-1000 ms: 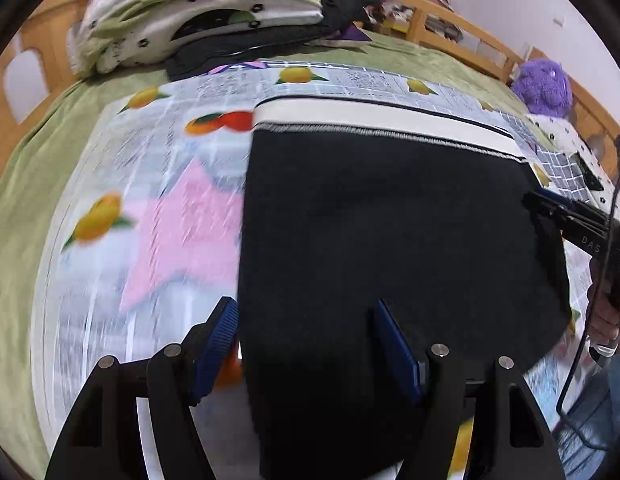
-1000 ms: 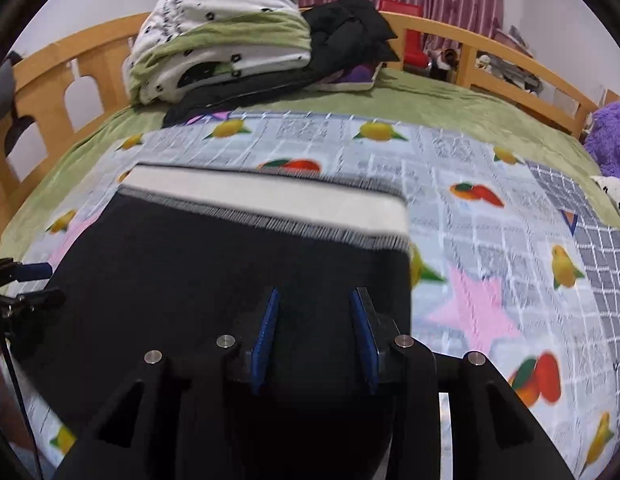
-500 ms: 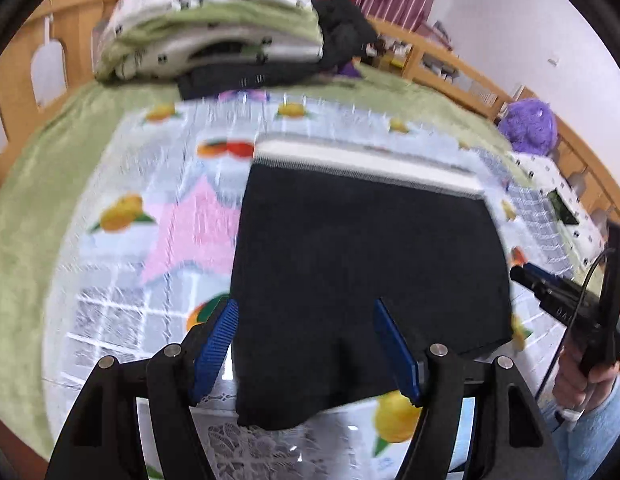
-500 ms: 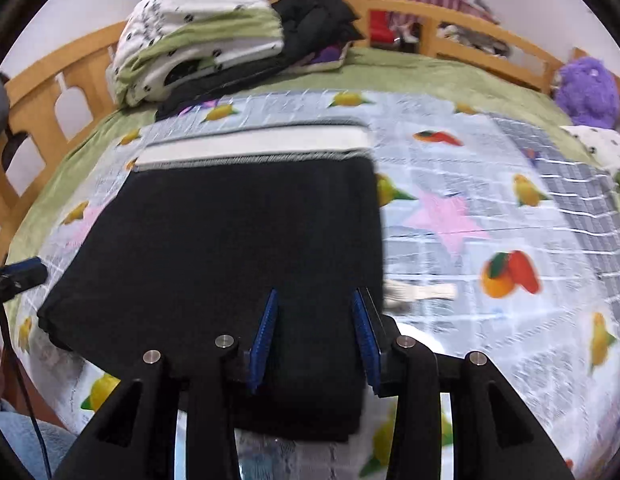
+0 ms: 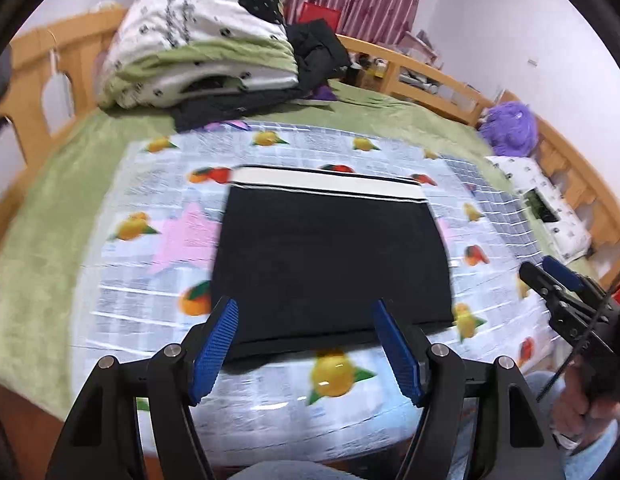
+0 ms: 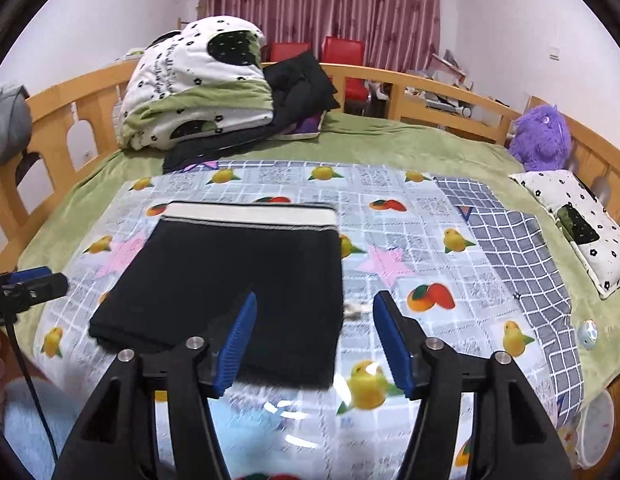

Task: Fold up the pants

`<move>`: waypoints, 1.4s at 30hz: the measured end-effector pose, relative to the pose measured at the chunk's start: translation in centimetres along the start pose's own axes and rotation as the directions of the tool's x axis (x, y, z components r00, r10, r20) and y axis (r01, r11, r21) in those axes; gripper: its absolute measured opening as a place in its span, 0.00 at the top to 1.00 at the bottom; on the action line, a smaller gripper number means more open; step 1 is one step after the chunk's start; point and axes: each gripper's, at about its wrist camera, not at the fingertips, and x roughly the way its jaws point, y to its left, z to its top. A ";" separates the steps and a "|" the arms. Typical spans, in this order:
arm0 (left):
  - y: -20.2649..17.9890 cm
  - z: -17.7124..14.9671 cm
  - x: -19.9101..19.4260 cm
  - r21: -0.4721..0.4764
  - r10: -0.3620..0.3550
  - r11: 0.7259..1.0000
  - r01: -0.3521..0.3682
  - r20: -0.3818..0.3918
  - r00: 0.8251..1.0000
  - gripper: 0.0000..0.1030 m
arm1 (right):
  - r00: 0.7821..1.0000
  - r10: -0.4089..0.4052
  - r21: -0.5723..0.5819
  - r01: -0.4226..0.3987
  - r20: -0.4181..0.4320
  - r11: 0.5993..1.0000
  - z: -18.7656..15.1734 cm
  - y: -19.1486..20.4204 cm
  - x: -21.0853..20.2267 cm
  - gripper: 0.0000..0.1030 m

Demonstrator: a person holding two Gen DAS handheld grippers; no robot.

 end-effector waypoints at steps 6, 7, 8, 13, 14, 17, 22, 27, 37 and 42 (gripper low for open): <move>1.0 -0.9 -1.4 -0.022 0.038 0.999 -0.038 0.010 0.999 0.30 | 0.999 0.041 0.064 -0.040 -0.008 0.997 -1.4 0.9 -0.9 0.18; 1.1 -0.9 -1.5 -0.024 0.042 0.999 -0.042 0.012 0.999 0.30 | 0.999 0.051 0.082 -0.050 -0.007 0.995 -1.3 1.1 -1.1 0.18; 1.1 -1.0 -1.6 -0.021 0.050 0.999 -0.049 0.017 0.999 0.30 | 0.999 0.054 0.092 -0.053 -0.002 0.994 -1.1 1.3 -1.2 0.18; 0.7 -1.0 -1.7 0.007 0.067 0.998 -0.068 0.023 0.997 0.30 | 1.000 0.012 0.004 -0.012 -0.024 1.000 -1.0 3.9 -1.4 0.18; 0.6 -1.0 -1.7 0.008 0.076 0.997 -0.076 0.024 0.997 0.30 | 1.000 0.005 -0.011 -0.005 -0.024 1.000 -1.0 4.2 -1.4 0.18; 0.3 -1.0 -1.5 0.011 0.094 0.996 -0.094 0.015 0.995 0.30 | 1.000 0.013 -0.058 -0.014 -0.019 0.998 -1.1 4.7 -1.6 0.18; -0.2 -0.8 -0.8 0.031 0.132 0.991 -0.132 0.002 0.991 0.30 | 1.000 0.026 -0.048 -0.026 -0.001 0.999 -1.2 3.5 -2.1 0.18; -0.1 -0.9 -0.8 0.035 0.145 0.989 -0.146 0.015 0.989 0.30 | 0.997 0.071 -0.003 -0.071 -0.010 0.997 -1.2 2.0 -2.4 0.18; 0.3 -0.9 -0.6 0.032 0.125 0.992 -0.125 0.005 0.992 0.30 | 0.991 0.126 0.114 -0.121 -0.036 0.986 -0.8 -0.6 -1.7 0.18; 0.2 -0.8 -0.4 0.038 0.121 0.992 -0.121 0.002 0.993 0.30 | 0.990 0.135 0.121 -0.130 -0.036 0.984 -0.8 -0.5 -1.5 0.18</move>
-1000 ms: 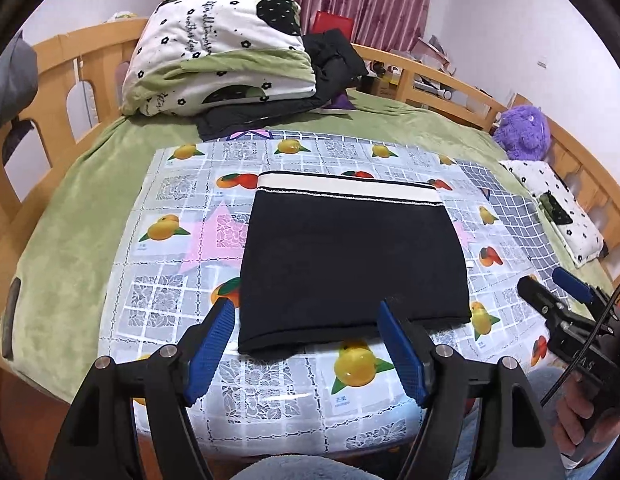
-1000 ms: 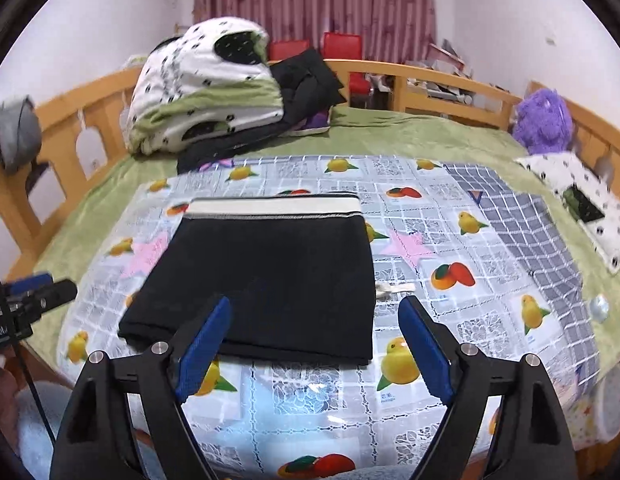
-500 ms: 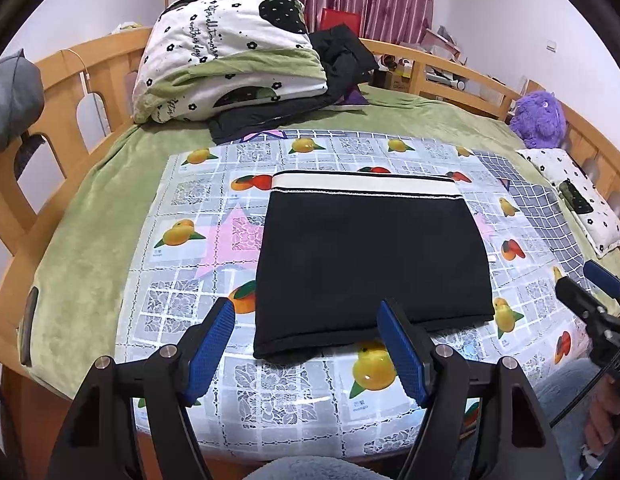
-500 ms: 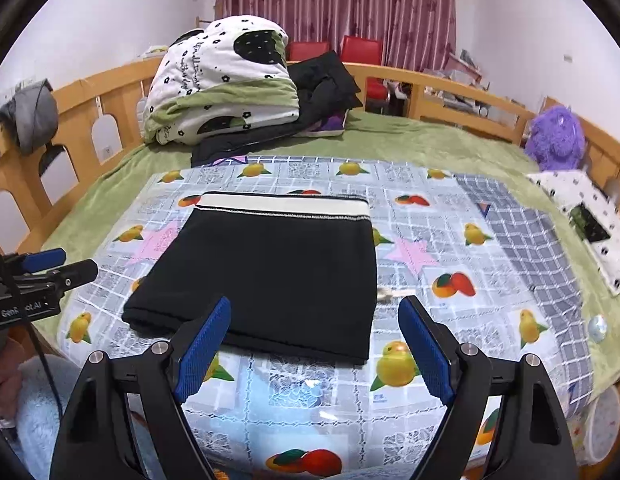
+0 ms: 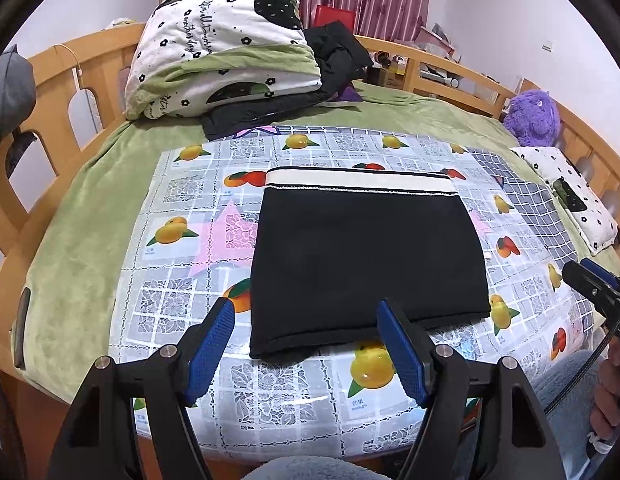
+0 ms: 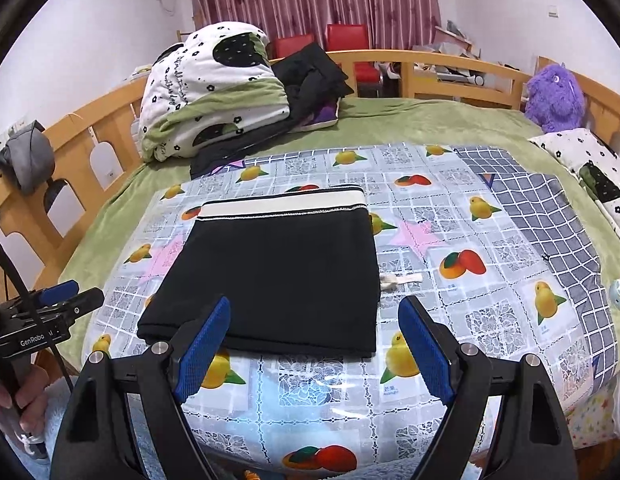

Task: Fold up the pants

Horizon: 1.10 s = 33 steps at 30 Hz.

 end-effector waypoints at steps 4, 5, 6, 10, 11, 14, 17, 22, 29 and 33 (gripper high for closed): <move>0.0 0.0 0.0 0.001 -0.002 1.000 0.002 0.000 1.000 0.30 | 1.000 0.007 0.007 -0.007 -0.006 1.000 0.0 0.0 0.1 0.18; 0.0 0.0 0.0 0.004 -0.001 1.000 0.001 0.000 1.000 0.30 | 1.000 0.007 0.005 -0.007 -0.005 1.000 0.0 0.1 0.1 0.18; 0.0 0.0 0.1 0.007 0.000 1.000 0.000 0.000 1.000 0.30 | 1.000 0.006 -0.001 -0.006 -0.002 1.000 0.0 0.2 0.0 0.18; -0.1 -0.1 0.2 0.008 -0.004 1.000 0.004 0.000 1.000 0.30 | 1.000 0.000 -0.012 0.000 -0.002 1.000 0.0 0.5 -0.1 0.18; -0.2 -0.1 0.2 0.010 -0.003 1.000 0.003 0.000 1.000 0.30 | 1.000 0.002 -0.011 -0.002 -0.002 1.000 0.0 0.5 -0.1 0.18; -0.3 -0.1 0.2 0.018 0.000 1.000 0.000 -0.003 1.000 0.30 | 1.000 -0.004 -0.013 0.004 0.002 1.000 -0.1 0.6 -0.3 0.18; -0.3 -0.1 0.2 0.016 0.002 1.000 -0.001 -0.002 1.000 0.30 | 1.000 -0.017 -0.027 0.017 0.012 0.999 -0.1 0.9 -0.5 0.18; -0.8 -0.2 0.0 0.021 0.006 1.000 -0.006 0.004 1.000 0.30 | 1.000 -0.019 -0.023 0.020 0.015 1.000 -0.1 0.9 -0.7 0.18; -1.3 -0.1 -0.2 0.032 0.009 0.999 -0.009 0.006 1.000 0.30 | 1.000 -0.029 -0.010 0.029 0.007 1.000 -0.3 0.4 -0.9 0.18; -1.5 -0.1 -0.3 0.034 0.014 0.999 -0.014 0.008 1.000 0.30 | 0.999 -0.044 -0.010 0.044 0.005 0.999 -0.5 0.2 -0.9 0.18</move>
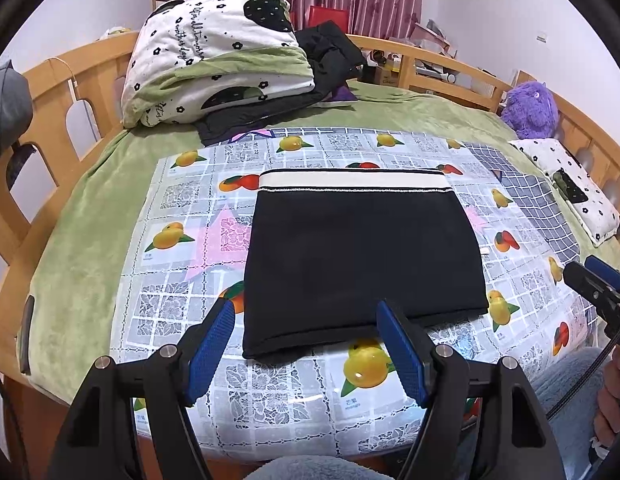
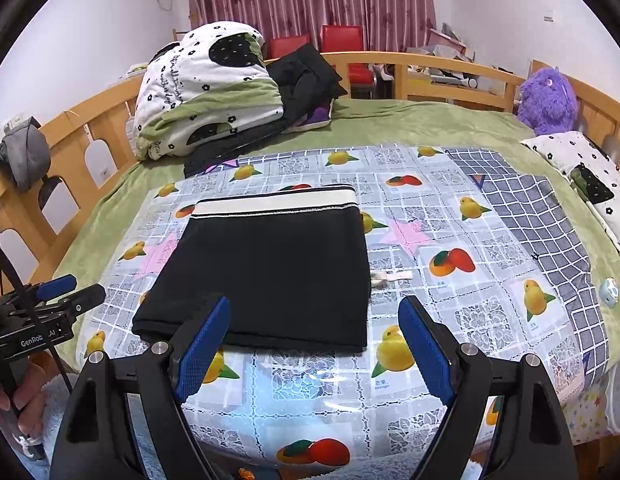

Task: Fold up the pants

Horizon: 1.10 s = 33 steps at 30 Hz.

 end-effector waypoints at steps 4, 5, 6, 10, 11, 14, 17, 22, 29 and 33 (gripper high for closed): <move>0.0 0.0 0.0 0.000 0.001 1.000 -0.001 -0.001 1.000 0.30 | 1.000 -0.009 0.002 0.009 0.000 1.000 -0.1 -0.3 -0.2 0.18; -0.1 0.1 0.0 0.001 0.002 1.000 -0.002 -0.001 1.000 0.30 | 1.000 -0.011 0.004 0.011 0.000 1.000 -0.2 -0.4 -0.2 0.18; -0.1 0.1 0.0 0.002 0.002 1.000 -0.002 -0.001 1.000 0.30 | 1.000 -0.011 0.006 0.011 -0.001 1.000 -0.2 -0.5 -0.2 0.18; -0.3 0.0 -0.1 0.009 0.007 1.000 -0.007 0.001 1.000 0.30 | 1.000 -0.019 0.001 0.019 0.005 1.000 -0.3 -0.5 -0.5 0.18; -0.4 0.0 -0.1 0.010 0.007 1.000 -0.007 0.001 1.000 0.30 | 1.000 -0.025 -0.001 0.025 0.005 1.000 -0.3 -0.6 -0.5 0.18; -0.5 0.0 -0.1 0.009 0.007 1.000 -0.007 0.004 1.000 0.30 | 0.999 -0.041 -0.013 0.041 -0.001 0.999 -0.4 -0.5 -0.4 0.18; -0.4 0.0 -0.1 0.008 0.007 1.000 -0.007 0.003 1.000 0.30 | 0.998 -0.055 -0.023 0.055 0.001 0.998 -0.6 -0.4 -0.5 0.18; -0.5 0.0 -0.2 0.007 0.013 1.000 -0.013 0.004 1.000 0.30 | 0.998 -0.059 -0.013 0.059 0.001 0.998 -0.6 -0.7 -0.6 0.18; -0.3 0.0 -0.1 0.005 0.013 1.000 -0.013 0.001 1.000 0.30 | 0.997 -0.071 -0.001 0.071 0.005 0.997 -0.6 -0.9 -0.7 0.18; -0.3 0.0 -0.1 0.004 0.013 1.000 -0.013 0.002 1.000 0.30 | 0.997 -0.075 0.022 0.075 -0.005 0.997 -0.5 -1.1 -0.5 0.18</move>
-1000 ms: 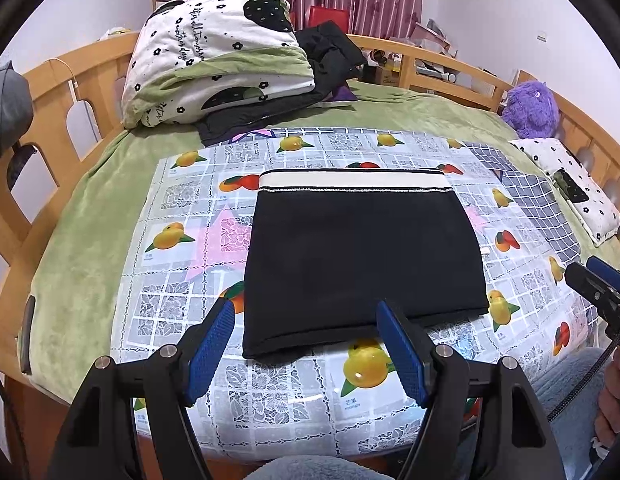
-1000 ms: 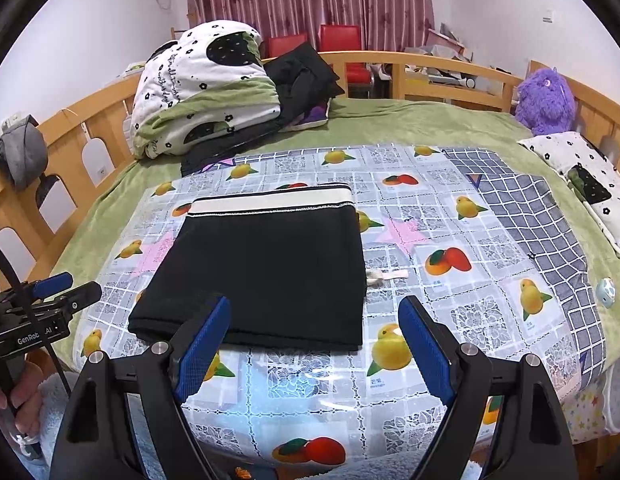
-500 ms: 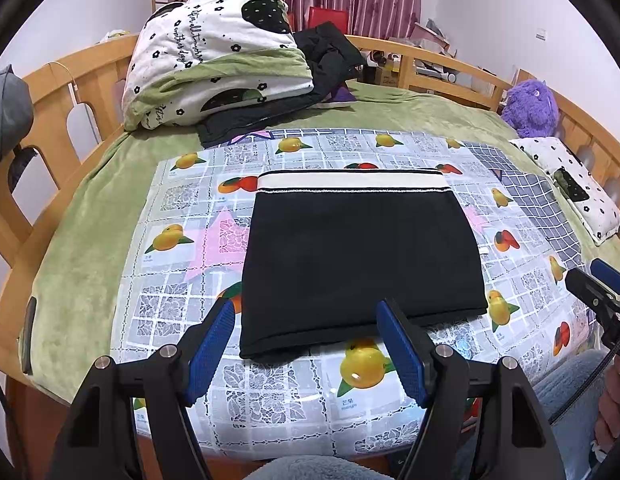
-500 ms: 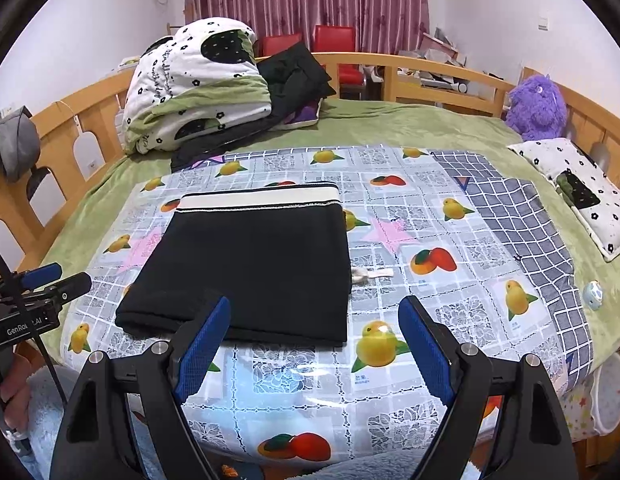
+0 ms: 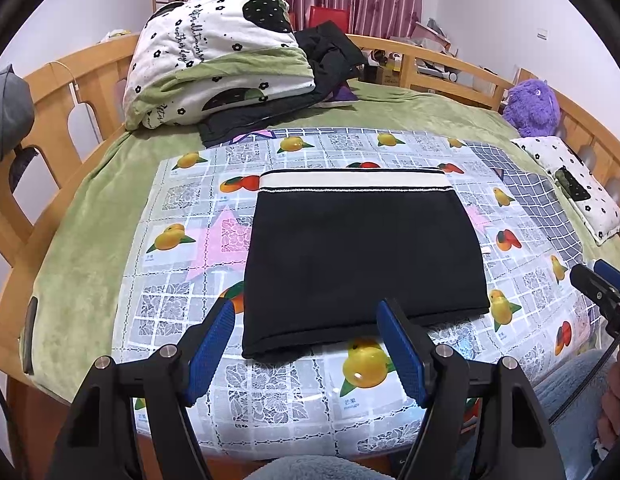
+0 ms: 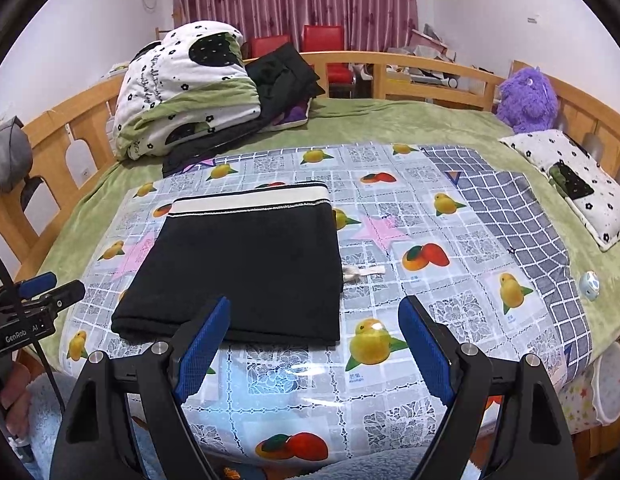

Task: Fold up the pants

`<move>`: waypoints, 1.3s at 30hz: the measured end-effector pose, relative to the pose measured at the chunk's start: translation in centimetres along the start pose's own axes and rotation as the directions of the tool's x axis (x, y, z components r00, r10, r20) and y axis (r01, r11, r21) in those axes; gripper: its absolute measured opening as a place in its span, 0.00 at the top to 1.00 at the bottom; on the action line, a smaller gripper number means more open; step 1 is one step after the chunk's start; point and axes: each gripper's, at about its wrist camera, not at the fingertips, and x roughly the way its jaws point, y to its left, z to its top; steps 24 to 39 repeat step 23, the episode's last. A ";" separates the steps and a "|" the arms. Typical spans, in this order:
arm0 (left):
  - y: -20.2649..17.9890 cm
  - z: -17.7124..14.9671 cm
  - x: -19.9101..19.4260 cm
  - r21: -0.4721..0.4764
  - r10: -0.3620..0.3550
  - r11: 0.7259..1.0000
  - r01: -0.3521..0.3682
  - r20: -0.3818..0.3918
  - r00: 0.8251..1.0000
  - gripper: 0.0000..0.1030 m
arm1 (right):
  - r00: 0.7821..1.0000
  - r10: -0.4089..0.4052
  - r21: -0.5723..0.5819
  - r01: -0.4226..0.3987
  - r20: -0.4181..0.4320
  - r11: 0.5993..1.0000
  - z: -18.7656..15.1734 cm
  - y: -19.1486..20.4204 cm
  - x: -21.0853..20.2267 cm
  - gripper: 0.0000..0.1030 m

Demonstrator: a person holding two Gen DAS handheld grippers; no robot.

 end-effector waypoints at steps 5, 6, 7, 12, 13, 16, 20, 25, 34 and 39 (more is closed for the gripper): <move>-0.3 0.0 0.1 0.010 0.007 1.000 -0.007 -0.001 1.000 0.30 | 1.000 -0.002 0.021 0.002 -0.006 1.000 0.1 -0.2 0.1 0.18; -0.4 0.0 0.1 0.013 0.006 1.000 -0.006 0.002 1.000 0.30 | 1.000 -0.009 0.023 0.009 -0.008 1.000 0.1 -0.1 0.2 0.18; -0.4 0.0 0.0 0.016 0.002 1.000 -0.002 0.008 1.000 0.30 | 1.000 -0.019 0.024 0.019 -0.008 1.000 0.1 -0.1 0.2 0.18; -0.1 0.1 0.1 0.017 -0.013 1.000 0.013 0.003 1.000 0.30 | 0.998 -0.067 0.021 0.067 -0.005 0.998 0.0 0.0 0.1 0.18; -0.1 0.1 0.1 0.018 -0.014 1.000 0.014 0.003 1.000 0.30 | 0.998 -0.065 0.020 0.065 -0.003 0.998 0.0 0.0 0.1 0.18; -0.2 0.1 0.1 0.019 -0.008 1.000 0.008 0.004 1.000 0.30 | 0.998 -0.065 0.019 0.065 -0.005 0.998 0.0 -0.1 0.1 0.18; -0.2 0.2 0.3 0.011 -0.002 1.000 0.002 -0.005 1.000 0.30 | 0.998 -0.057 0.022 0.057 -0.009 0.998 0.0 -0.3 0.0 0.18; 0.1 0.2 0.4 0.000 -0.003 1.000 0.003 -0.010 1.000 0.30 | 0.999 -0.051 0.025 0.051 -0.010 0.998 -0.1 -0.4 0.0 0.18; 0.1 0.2 0.4 0.000 -0.003 1.000 0.003 -0.010 1.000 0.30 | 0.999 -0.051 0.025 0.051 -0.010 0.998 -0.1 -0.4 0.0 0.18; 0.1 0.2 0.4 0.000 -0.003 1.000 0.003 -0.010 1.000 0.30 | 0.999 -0.051 0.025 0.051 -0.010 0.998 -0.1 -0.4 0.0 0.18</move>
